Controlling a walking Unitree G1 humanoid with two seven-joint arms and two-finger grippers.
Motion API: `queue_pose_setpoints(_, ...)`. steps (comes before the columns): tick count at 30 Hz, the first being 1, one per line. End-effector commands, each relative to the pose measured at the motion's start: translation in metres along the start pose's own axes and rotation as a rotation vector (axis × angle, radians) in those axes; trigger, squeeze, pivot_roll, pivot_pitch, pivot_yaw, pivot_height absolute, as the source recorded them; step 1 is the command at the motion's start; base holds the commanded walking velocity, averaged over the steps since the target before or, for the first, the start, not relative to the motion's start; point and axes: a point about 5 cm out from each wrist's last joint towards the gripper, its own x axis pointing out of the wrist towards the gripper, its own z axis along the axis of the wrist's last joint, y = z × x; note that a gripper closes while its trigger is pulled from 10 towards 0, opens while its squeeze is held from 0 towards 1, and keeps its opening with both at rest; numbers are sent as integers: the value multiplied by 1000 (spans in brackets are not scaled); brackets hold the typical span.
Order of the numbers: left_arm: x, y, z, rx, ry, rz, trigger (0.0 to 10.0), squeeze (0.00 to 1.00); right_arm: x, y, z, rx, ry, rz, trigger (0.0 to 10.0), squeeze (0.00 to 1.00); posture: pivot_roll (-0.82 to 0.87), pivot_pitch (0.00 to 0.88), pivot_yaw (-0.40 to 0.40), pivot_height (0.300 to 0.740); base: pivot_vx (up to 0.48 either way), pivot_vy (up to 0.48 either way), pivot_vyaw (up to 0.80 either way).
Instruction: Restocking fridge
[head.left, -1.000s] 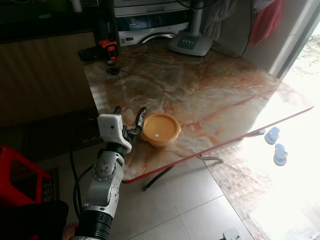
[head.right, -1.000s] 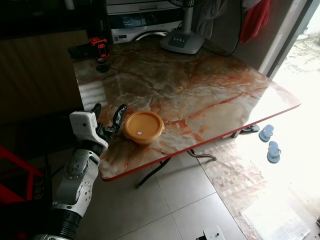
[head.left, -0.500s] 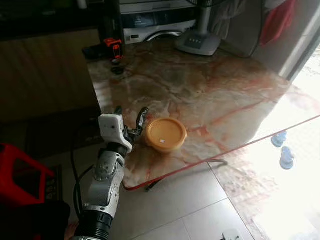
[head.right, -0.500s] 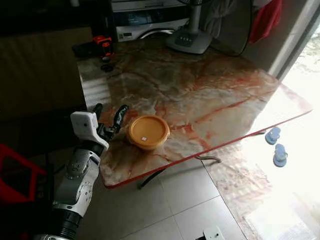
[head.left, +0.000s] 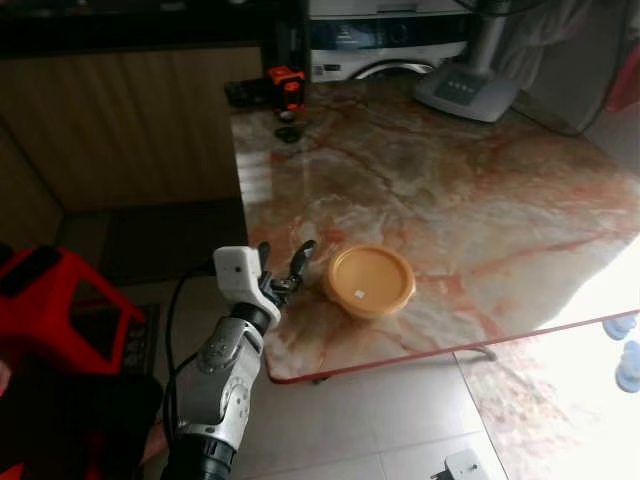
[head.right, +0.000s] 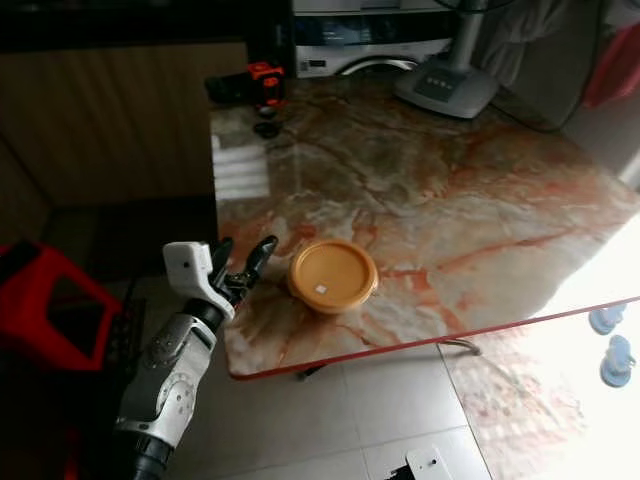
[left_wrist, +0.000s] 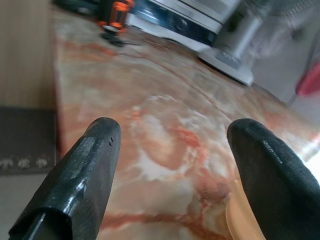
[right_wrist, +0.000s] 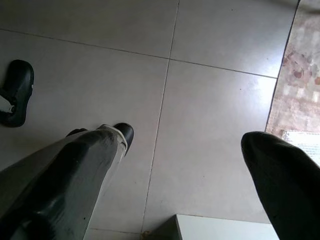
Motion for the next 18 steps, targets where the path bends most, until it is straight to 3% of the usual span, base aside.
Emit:
queue_pose_setpoints(1, 4, -8, 1, -68, -4, -10, 10000, 0, -1, 2, -11, 3, 32, 5, 10000, 0, -72, 43, -40, 740, 0, 0, 0)
queue_pose_setpoints(8, 15, -25, -10, -209, 90, -111, 10000, 0, -1, 2, -10, -4, 30, 6, 10000, 0, -78, 35, -36, 740, 0, 0, 0)
queue_pose_setpoints(10, 20, -30, -14, -177, 140, -158, 10000, 0, -1, 2, -9, -5, 29, 5, 10000, 0, -84, 32, -33, 740, 0, 0, 0)
queue_pose_setpoints(18, 32, -25, -16, -189, 177, -159, 10000, 0, -1, 2, -9, -5, 26, 3, 10000, 0, -95, 23, -30, 740, 0, 0, 0)
